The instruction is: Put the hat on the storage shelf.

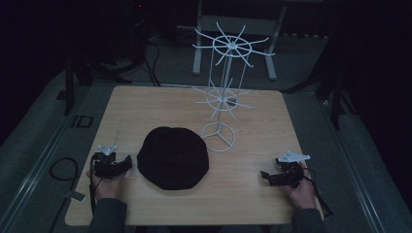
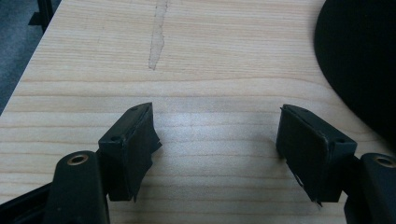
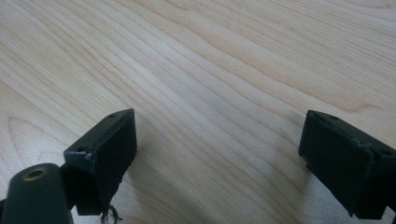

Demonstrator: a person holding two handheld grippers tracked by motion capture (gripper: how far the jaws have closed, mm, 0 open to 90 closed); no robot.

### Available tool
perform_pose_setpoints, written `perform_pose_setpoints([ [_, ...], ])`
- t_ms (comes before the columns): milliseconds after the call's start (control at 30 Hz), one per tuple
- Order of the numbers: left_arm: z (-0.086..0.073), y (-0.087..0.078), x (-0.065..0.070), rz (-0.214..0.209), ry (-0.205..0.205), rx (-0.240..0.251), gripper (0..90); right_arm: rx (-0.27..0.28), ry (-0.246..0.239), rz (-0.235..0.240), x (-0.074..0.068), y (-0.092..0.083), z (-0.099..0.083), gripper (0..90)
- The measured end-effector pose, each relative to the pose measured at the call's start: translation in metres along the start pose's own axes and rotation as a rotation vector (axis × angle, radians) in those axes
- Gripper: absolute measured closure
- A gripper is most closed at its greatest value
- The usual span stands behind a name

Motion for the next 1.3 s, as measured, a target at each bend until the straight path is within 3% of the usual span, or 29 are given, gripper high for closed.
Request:
perform_pose_setpoints([
  [233, 0.0, -0.001, 0.002, -0.013, 0.011, -0.002, 34.7, 0.002, 0.001, -0.002, 0.0, 0.0, 0.0, 11.2],
  [367, 0.001, -0.005, 0.0, -0.027, 0.012, -0.036, 43.7, 0.002, 0.001, -0.002, 0.0, 0.0, 0.0, 11.3],
  [400, 0.001, -0.007, 0.0, -0.061, 0.003, -0.051, 44.6, 0.002, 0.001, -0.002, 0.0, 0.0, 0.0, 11.3],
  [500, 0.002, -0.009, 0.0, -0.078, 0.015, -0.055, 44.7, 0.001, 0.001, -0.002, 0.0, 0.0, 0.0, 11.3],
  [533, 0.003, -0.012, 0.0, -0.109, 0.02, -0.054, 45.0, 0.001, 0.001, -0.002, 0.0, 0.0, 0.0, 11.3],
  [667, 0.009, -0.02, -0.002, -0.153, 0.003, -0.032, 45.7, 0.003, 0.002, -0.002, 0.0, 0.0, 0.0, 11.3],
  [967, 0.028, -0.034, -0.002, -0.205, 0.046, -0.011, 46.4, 0.002, 0.005, -0.005, -0.001, 0.0, 0.0, 11.5],
  [1300, 0.049, -0.035, 0.01, -0.236, 0.072, 0.018, 45.2, 0.002, 0.007, -0.007, -0.001, -0.001, -0.001, 11.5],
])
Point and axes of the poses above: each handheld gripper's, and its own axes: y roughly forward along the jaws, z roughly out of its top, x roughly to its right, the point moved 8 cm from there along y, roughly forward along the jaws, and after that the axes turned 7 degrees about y, right-handed, at the moved point
